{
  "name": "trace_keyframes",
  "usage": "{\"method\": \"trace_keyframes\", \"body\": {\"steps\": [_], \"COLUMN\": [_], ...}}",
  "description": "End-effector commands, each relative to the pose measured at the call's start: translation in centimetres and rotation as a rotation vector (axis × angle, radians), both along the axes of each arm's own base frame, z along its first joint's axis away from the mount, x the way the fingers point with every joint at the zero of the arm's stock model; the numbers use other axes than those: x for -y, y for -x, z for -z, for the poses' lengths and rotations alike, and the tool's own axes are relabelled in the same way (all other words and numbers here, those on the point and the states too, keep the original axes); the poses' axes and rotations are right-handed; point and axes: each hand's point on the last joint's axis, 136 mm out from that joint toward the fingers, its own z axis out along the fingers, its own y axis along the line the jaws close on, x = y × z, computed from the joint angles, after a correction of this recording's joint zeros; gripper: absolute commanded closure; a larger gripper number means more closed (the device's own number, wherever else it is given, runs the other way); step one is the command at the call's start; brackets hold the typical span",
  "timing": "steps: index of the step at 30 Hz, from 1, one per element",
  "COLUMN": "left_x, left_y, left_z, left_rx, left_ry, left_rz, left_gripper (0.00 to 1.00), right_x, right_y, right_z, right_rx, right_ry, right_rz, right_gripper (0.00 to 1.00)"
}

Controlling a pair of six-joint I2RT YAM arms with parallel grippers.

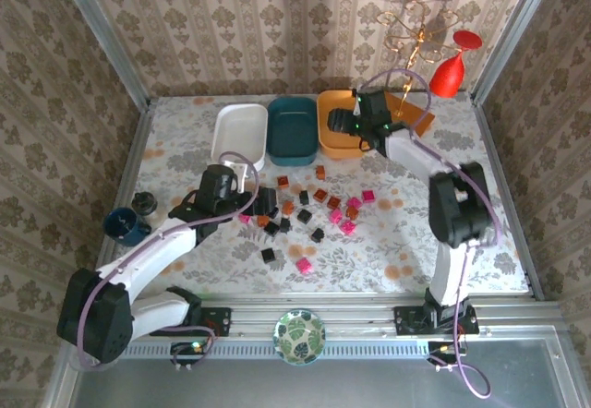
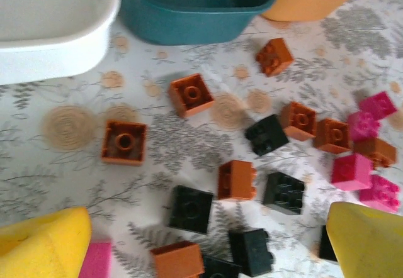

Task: Sort the legos into containers by color
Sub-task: Place the lego in the container, then pick up the lego from the center of the table.

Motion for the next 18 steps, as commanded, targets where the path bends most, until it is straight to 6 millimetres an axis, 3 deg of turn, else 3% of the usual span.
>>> {"method": "trace_keyframes", "body": {"steps": [1, 7, 12, 18], "left_x": [-0.9, 0.9, 1.0, 0.6], "left_y": [-1.0, -5.4, -7.6, -8.0], "left_z": [2.4, 5.4, 8.3, 11.1], "left_rx": [-0.052, -0.081, -0.129, -0.184], "left_ry": [-0.126, -0.191, -0.266, -0.32], "left_rz": [0.0, 0.034, 0.027, 0.013], "left_gripper": [0.05, 0.07, 0.2, 0.35], "right_x": [-2.8, -1.7, -0.5, 0.0], "right_y": [5.5, 11.2, 13.2, 14.3], "right_z": [-1.8, 0.9, 2.2, 3.4], "right_rx": [0.054, 0.002, -0.033, -0.06], "right_ry": [-0.028, -0.032, 0.0, 0.006], "right_rz": [-0.136, -0.137, -0.129, -0.127], "right_gripper": [0.18, 0.17, 0.16, 0.16]}}
